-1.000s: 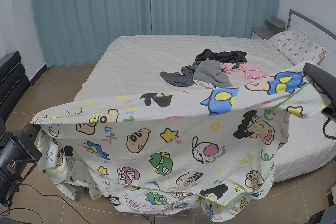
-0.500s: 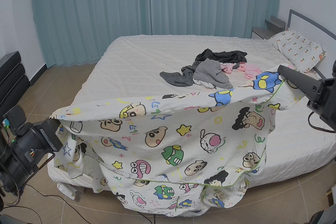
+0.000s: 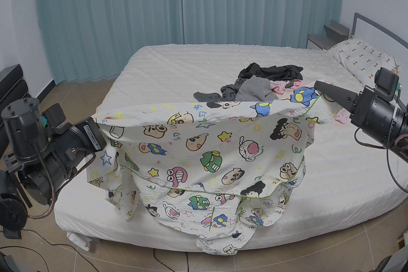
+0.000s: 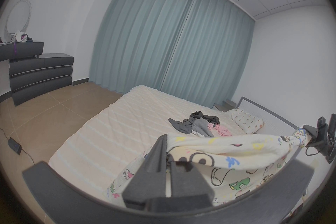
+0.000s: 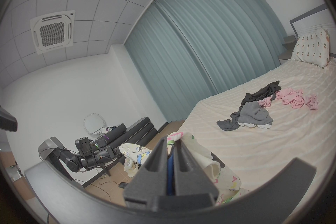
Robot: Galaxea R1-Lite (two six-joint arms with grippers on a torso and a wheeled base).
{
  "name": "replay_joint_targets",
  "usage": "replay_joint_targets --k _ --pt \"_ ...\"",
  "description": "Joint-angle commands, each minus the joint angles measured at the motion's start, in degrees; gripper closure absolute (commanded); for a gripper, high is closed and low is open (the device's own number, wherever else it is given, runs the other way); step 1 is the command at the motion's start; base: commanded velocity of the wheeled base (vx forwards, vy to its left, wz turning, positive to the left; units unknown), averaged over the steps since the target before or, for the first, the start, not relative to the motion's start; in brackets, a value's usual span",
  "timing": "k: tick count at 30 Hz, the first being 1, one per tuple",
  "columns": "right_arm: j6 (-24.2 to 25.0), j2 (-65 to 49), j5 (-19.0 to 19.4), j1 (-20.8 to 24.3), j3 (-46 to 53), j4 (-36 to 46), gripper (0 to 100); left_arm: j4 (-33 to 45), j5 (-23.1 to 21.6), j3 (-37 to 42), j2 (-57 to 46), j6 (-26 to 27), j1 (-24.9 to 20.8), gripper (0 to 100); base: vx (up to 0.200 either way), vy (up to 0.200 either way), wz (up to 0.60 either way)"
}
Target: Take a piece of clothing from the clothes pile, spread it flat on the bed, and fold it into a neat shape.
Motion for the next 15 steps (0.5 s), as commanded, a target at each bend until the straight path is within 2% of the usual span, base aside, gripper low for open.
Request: replay_joint_targets --k 1,11,15 --pt "0.0 6.9 -0.2 -1.7 -1.9 -1.5 100 -0.5 -0.1 -3.5 8.3 0.1 0.7 100 0.2 0.0 0.0" --pt "0.1 22.2 -2.2 -3.7 -7.2 -5.4 100 -0.4 -0.3 -16.1 27.6 0.2 4.1 100 0.2 0.0 0.0" --pt "0.3 28.5 -3.0 -4.3 -9.1 -6.9 100 -0.3 -0.2 -20.2 34.8 0.2 5.1 100 0.0 0.0 0.0"
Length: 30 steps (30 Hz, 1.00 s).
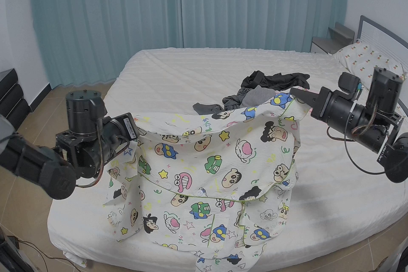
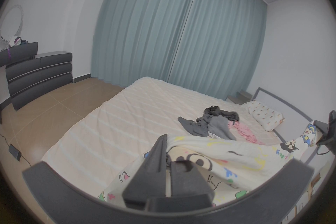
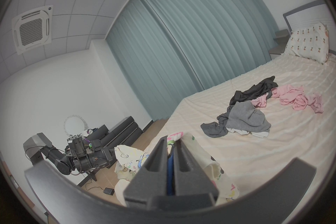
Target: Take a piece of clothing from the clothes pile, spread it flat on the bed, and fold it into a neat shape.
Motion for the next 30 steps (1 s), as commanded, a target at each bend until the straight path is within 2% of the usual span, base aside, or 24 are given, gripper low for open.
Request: replay_joint_targets --k 1,6,10,19,20,21,22,26,30 --pt "0.3 13.9 -1.5 -1.1 -4.2 -2.6 100 0.0 0.0 -7.8 15.4 0.1 2.4 100 0.0 0.0 0.0" --pt "1.0 24.7 -3.8 -1.2 -10.0 -5.3 100 0.9 0.1 -17.3 24.1 0.0 4.5 100 0.0 0.0 0.0" --pt "4.2 32.5 -5.1 -1.5 -16.8 -5.4 100 2.9 0.4 -24.4 30.1 -0.1 6.1 100 0.0 0.0 0.0" --pt "5.0 45.8 -7.3 -1.7 -31.2 -2.0 100 6.8 0.4 -36.3 41.0 -0.1 8.7 100 0.0 0.0 0.0" --pt "5.1 46.5 -7.3 -1.7 -32.5 -0.4 0 7.6 0.5 -38.3 42.1 -0.2 9.1 100 0.0 0.0 0.0" --pt "5.2 47.1 -7.3 -1.7 -33.6 0.6 0 8.5 0.5 -40.1 43.1 -0.3 9.5 100 0.0 0.0 0.0" --pt "6.0 47.9 -7.3 -1.6 -35.4 1.3 0 9.4 0.5 -42.5 44.7 -0.5 9.8 0 0.0 0.0 0.0" --pt "12.9 50.6 -7.8 -1.6 -42.5 3.4 0 10.0 1.5 -47.1 47.6 -1.5 11.0 0 0.0 0.0 0.0" --pt "19.7 52.1 -11.8 -2.8 -49.4 8.2 0 9.7 3.3 -50.5 49.4 -1.6 12.3 0 0.0 0.0 0.0"
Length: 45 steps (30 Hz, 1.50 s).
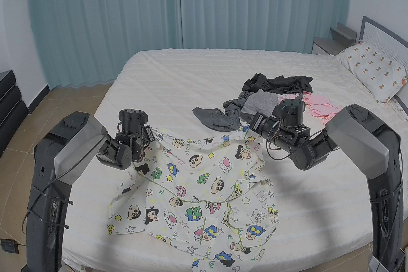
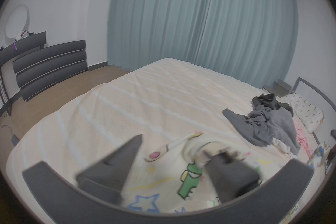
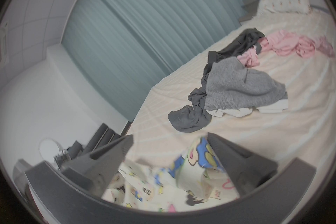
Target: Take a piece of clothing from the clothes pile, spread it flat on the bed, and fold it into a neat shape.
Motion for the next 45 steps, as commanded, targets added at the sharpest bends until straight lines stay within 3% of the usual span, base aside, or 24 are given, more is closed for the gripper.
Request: replay_joint_targets --k 1,6,10,13,15,17,19,24,28,32,33,36,37,40,42,45 --pt "8.4 5.5 -3.6 -1.2 -9.9 5.6 0 0.3 2.4 -6.9 6.1 -0.4 2.6 0 0.0 0.0 0.0" --pt "16.4 5.6 -3.8 -2.8 -13.9 13.4 0 0.3 4.6 -12.1 7.7 -1.9 4.4 0 0.0 0.0 0.0" --pt "16.6 3.9 -3.5 -4.1 -10.9 16.0 0 0.6 4.6 -12.2 6.9 -3.1 5.1 0 0.0 0.0 0.0" --pt "14.5 -1.1 0.7 -5.0 -2.2 15.5 0 2.2 3.8 -12.4 4.4 -2.8 6.7 0 0.0 0.0 0.0" --pt "11.7 -3.4 4.2 -5.3 2.6 14.5 0 6.8 0.6 -12.5 3.1 -2.7 7.2 0 0.0 0.0 0.0" --pt "10.5 -4.1 4.9 -5.5 4.5 13.9 0 9.1 -1.4 -12.6 2.3 -2.6 7.3 0 0.0 0.0 0.0" --pt "7.2 -5.6 5.6 -5.5 10.1 10.0 0 14.8 -7.2 -13.1 -1.6 -2.9 7.6 0 0.0 0.0 0.0" --pt "4.2 -7.7 7.2 -5.7 19.0 2.9 0 20.7 -9.1 -17.6 -2.6 -5.4 7.6 0 0.0 0.0 0.0" --pt "2.7 -9.5 9.5 -5.8 24.9 0.2 0 27.6 -16.1 -17.8 -5.8 -7.1 8.5 0 0.0 0.0 0.0" --pt "0.5 -10.6 10.9 -5.9 29.4 -1.7 0 31.6 -17.5 -19.0 -6.3 -4.2 9.7 0 0.0 0.0 0.0" --pt "-0.5 -11.1 11.6 -6.1 31.8 -3.1 0 32.0 -17.5 -20.1 -6.2 1.6 10.8 0 0.0 0.0 0.0" --pt "-1.4 -11.3 12.3 -6.0 35.3 -5.9 0 34.6 -18.7 -21.6 -6.9 6.2 11.7 0 0.0 0.0 0.0" --pt "-1.4 -11.3 12.3 -6.0 35.4 -6.0 0 34.9 -18.8 -21.8 -6.9 6.2 11.7 0 0.0 0.0 0.0" --pt "-2.0 -11.3 12.4 -5.8 37.8 -8.2 0 47.1 -22.4 -25.9 -7.2 6.4 12.0 0 0.0 0.0 0.0" --pt "-2.5 -11.3 12.4 -5.7 39.3 -8.7 0 57.1 -27.3 -25.9 -6.9 5.9 12.4 0 0.0 0.0 0.0" --pt "-3.6 -11.3 12.4 -5.7 41.0 -9.2 0 59.5 -28.2 -25.9 -5.8 3.9 12.4 0 0.0 0.0 0.0"
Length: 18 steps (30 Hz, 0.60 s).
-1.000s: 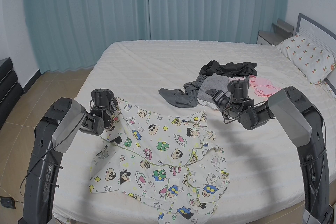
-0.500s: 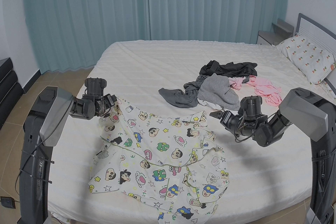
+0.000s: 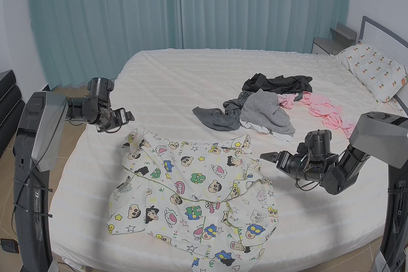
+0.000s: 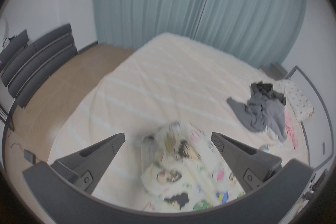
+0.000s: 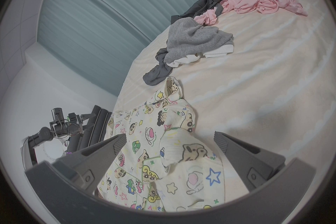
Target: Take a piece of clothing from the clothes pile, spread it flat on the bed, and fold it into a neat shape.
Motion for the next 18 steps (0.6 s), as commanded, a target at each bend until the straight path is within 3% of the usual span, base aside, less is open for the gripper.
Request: replay_joint_targets --k 1,6,10,11,12,14,15,18 --pt "-2.6 -0.8 0.5 0.2 5.3 -2.7 0 8.9 -4.6 -2.8 0.6 -2.9 1.0 0 0.0 0.0 0.0" --pt "-8.1 -0.6 0.9 0.0 9.5 -4.1 0 11.1 -7.5 -2.8 -3.5 -6.3 1.3 0 0.0 0.0 0.0" --pt "-8.7 -0.3 2.6 0.2 12.0 -5.6 0 10.1 -12.2 -0.3 -9.0 -6.5 1.7 0 0.0 0.0 0.0" --pt "-8.9 0.2 4.1 0.4 13.8 -6.6 0 5.7 -14.3 9.3 -14.3 -6.7 1.7 0 0.0 0.0 0.0" --pt "-9.0 0.4 4.5 0.5 14.1 -6.8 0 2.5 -14.6 13.9 -16.2 -6.7 1.8 0 0.0 0.0 0.0" --pt "-9.0 0.5 4.5 0.6 14.2 -6.9 0 1.3 -14.6 15.5 -16.8 -6.7 1.8 0 0.0 0.0 0.0" --pt "-9.3 1.9 4.5 1.2 14.1 -7.0 0 -11.7 -14.8 31.6 -22.7 -6.8 2.1 0 0.0 0.0 0.0" --pt "-9.9 3.1 4.5 1.3 13.8 -6.9 0 -24.1 -14.3 45.5 -26.6 -7.9 2.1 0 0.0 0.0 0.0"
